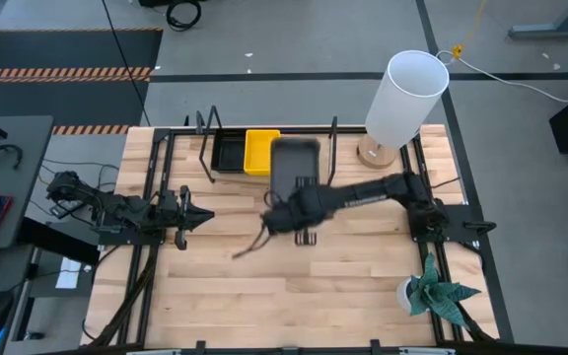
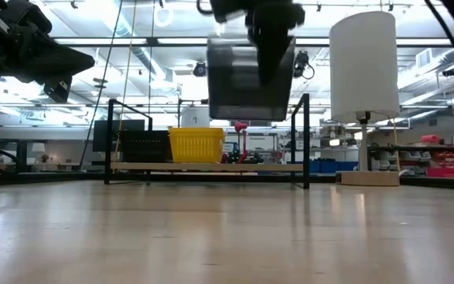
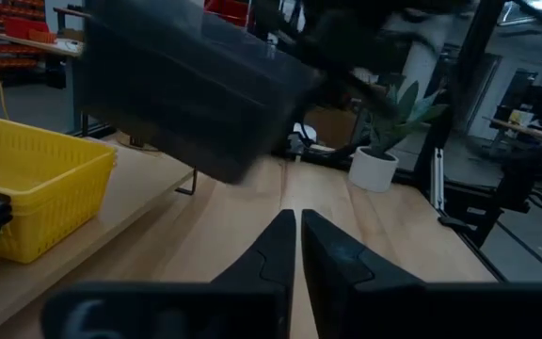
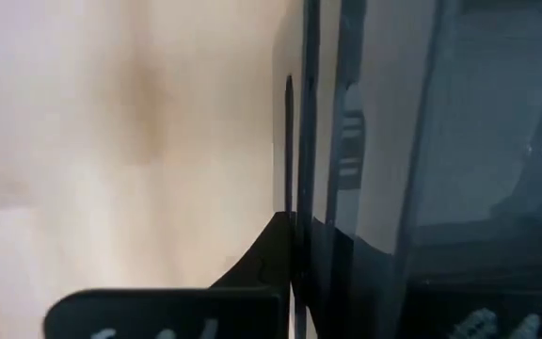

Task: Stack baskets on shelf by color
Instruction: Put the stacked black bin on the shelf

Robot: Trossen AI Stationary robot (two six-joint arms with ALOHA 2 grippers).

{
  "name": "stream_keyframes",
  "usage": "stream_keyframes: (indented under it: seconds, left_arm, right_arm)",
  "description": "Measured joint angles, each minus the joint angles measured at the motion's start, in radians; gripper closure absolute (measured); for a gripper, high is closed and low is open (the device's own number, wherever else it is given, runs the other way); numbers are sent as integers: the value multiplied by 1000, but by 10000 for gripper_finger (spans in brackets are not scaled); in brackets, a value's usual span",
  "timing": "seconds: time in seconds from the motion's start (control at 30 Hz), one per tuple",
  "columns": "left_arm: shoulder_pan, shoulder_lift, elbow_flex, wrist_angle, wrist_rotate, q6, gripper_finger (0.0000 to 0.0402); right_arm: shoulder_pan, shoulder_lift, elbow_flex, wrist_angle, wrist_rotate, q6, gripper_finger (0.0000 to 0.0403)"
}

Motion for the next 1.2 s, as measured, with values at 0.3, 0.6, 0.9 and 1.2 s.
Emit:
stream_keyframes:
  seconds: [0.3,0.6,0.9,1.2]
  left_arm:
    - [0,0,0,0,0,0,366]
    - [0,0,0,0,0,0,376]
    - [0,0,0,0,0,0,366]
    - [0,0,0,0,0,0,376]
  right_arm:
    - [-187,0,0,-19,6,-163,387]
    - [-287,0,0,-16,-50,-233,387]
    - [-299,0,0,5,-52,-256,380]
    - [-298,0,-4,17,-75,-244,376]
